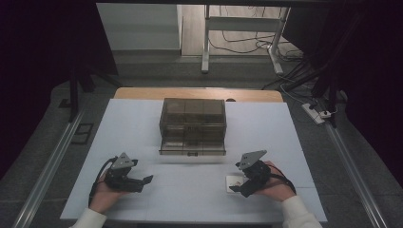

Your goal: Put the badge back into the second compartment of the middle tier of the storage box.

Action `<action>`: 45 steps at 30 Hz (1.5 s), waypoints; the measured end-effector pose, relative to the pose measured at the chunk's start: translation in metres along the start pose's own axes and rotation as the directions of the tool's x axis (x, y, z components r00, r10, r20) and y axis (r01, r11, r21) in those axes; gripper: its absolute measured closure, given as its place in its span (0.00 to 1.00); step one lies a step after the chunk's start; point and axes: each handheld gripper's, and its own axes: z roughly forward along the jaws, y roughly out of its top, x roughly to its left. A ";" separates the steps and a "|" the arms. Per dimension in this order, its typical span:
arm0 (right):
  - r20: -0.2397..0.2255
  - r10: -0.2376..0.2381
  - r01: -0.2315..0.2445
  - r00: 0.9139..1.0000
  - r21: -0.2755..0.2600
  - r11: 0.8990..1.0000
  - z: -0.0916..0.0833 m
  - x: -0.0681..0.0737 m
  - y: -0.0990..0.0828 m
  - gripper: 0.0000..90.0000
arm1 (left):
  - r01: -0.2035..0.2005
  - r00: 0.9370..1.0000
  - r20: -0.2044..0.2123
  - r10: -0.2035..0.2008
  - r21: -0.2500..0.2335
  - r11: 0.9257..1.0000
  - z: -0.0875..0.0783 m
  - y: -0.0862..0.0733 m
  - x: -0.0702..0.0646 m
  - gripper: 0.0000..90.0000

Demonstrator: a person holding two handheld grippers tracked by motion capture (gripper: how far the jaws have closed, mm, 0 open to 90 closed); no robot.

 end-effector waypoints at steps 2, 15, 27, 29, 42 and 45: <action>-0.006 -0.007 0.007 1.000 0.014 1.000 0.003 0.001 0.000 0.14 | 0.000 1.000 0.001 0.000 0.001 1.000 0.000 0.000 0.000 0.13; -0.039 -0.034 0.037 0.999 0.086 0.996 0.016 0.005 -0.002 0.16 | 0.001 1.000 0.001 -0.001 0.003 1.000 0.001 0.000 0.000 0.13; -0.060 -0.063 0.070 0.996 0.111 0.991 0.017 0.005 -0.003 0.33 | -0.001 1.000 0.001 0.001 0.007 1.000 0.001 -0.001 0.000 0.13; -0.067 -0.066 0.073 0.996 0.110 0.991 0.016 0.004 -0.003 0.36 | -0.002 1.000 0.001 0.002 0.007 1.000 0.001 0.000 0.000 0.13; -0.072 -0.077 0.084 0.994 0.100 0.991 0.014 0.005 -0.003 0.37 | 0.001 1.000 0.002 -0.001 0.003 1.000 0.001 -0.001 0.001 0.13; -0.081 -0.065 0.070 0.995 0.063 0.996 0.009 0.003 -0.002 0.37 | 0.002 1.000 0.002 -0.002 0.002 1.000 0.000 -0.001 0.001 0.13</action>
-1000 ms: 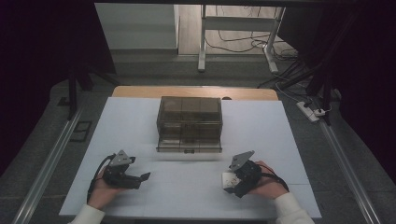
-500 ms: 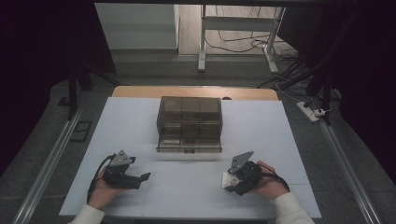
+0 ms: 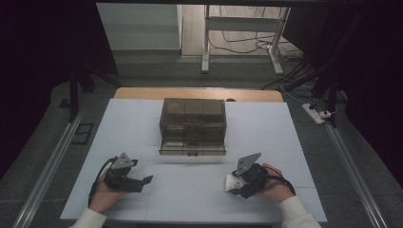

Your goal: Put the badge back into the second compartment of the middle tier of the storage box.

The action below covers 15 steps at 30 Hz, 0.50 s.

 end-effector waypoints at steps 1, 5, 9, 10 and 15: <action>0.000 0.000 0.000 1.000 0.000 1.000 0.000 0.000 0.000 0.37 | 0.000 1.000 0.000 0.000 0.000 1.000 0.000 0.000 0.000 0.13; 0.008 0.019 -0.019 1.000 -0.047 0.999 -0.008 -0.002 -0.002 0.37 | -0.001 1.000 0.000 0.001 0.000 1.000 0.000 0.000 0.000 0.13; 0.025 0.041 -0.038 0.999 -0.095 0.995 -0.016 -0.004 -0.004 0.37 | -0.001 1.000 -0.001 0.001 0.000 1.000 0.000 0.000 0.000 0.13; 0.030 0.046 -0.042 0.999 -0.105 0.994 -0.018 -0.005 -0.004 0.37 | -0.001 1.000 -0.001 0.001 0.000 1.000 0.000 0.000 0.000 0.13; 0.052 0.068 -0.060 0.996 -0.154 0.986 -0.024 -0.006 -0.006 0.37 | -0.002 1.000 0.000 0.002 -0.001 1.000 0.000 0.000 0.000 0.13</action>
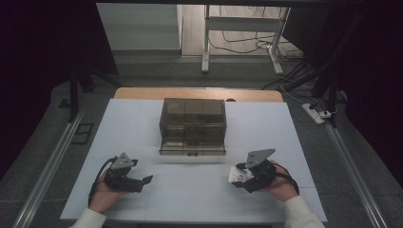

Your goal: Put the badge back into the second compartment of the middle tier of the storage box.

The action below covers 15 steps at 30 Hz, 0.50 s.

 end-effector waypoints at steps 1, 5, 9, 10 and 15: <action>0.005 0.002 -0.002 1.000 -0.004 1.000 -0.001 0.000 0.000 0.37 | 0.000 1.000 0.000 0.000 0.000 1.000 0.000 0.000 0.000 0.13; 0.024 0.009 -0.008 1.000 -0.028 1.000 -0.004 0.000 0.001 0.37 | -0.001 1.000 0.000 0.001 0.000 1.000 0.000 0.000 0.000 0.13; 0.043 0.016 -0.014 0.999 -0.055 0.998 -0.008 -0.002 0.001 0.37 | -0.001 1.000 0.000 0.001 0.001 1.000 0.000 0.000 0.000 0.13; 0.048 0.020 -0.017 0.999 -0.061 0.998 -0.009 -0.002 0.001 0.37 | -0.001 1.000 0.000 0.001 0.001 1.000 0.000 0.000 0.000 0.13; 0.078 0.038 -0.029 0.996 -0.120 0.992 -0.018 -0.003 0.001 0.37 | -0.001 1.000 0.000 0.001 0.002 1.000 0.001 0.000 0.000 0.13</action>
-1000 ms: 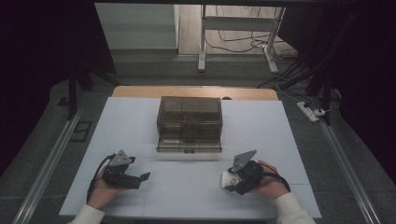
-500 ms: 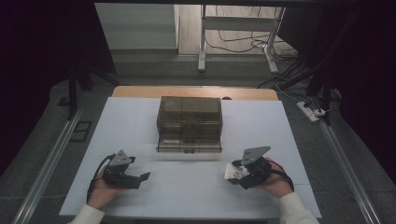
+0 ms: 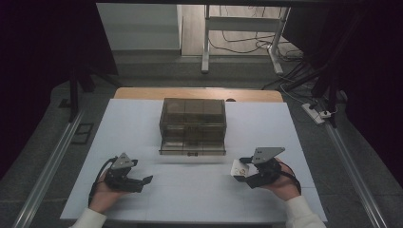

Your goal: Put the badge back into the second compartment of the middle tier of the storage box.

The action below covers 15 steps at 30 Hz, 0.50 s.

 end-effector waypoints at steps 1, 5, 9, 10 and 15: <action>0.006 0.004 -0.004 1.000 -0.012 1.000 -0.001 0.000 0.000 0.37 | 0.000 1.000 0.000 0.000 0.000 1.000 0.000 0.000 0.000 0.13; 0.019 0.022 -0.022 1.000 -0.044 0.999 -0.006 -0.002 0.001 0.37 | -0.002 1.000 0.000 0.002 0.001 1.000 0.000 0.000 0.000 0.13; 0.042 0.038 -0.035 0.998 -0.077 0.996 -0.011 -0.003 0.001 0.37 | -0.003 1.000 0.000 0.003 0.002 1.000 0.000 0.000 0.000 0.13; 0.045 0.042 -0.038 0.998 -0.091 0.995 -0.012 -0.003 0.001 0.37 | -0.003 1.000 0.000 0.003 0.002 1.000 0.000 0.000 0.000 0.13; 0.075 0.052 -0.042 0.996 -0.124 0.991 -0.017 -0.004 0.003 0.37 | -0.005 1.000 -0.002 0.005 0.003 1.000 0.000 0.000 0.000 0.13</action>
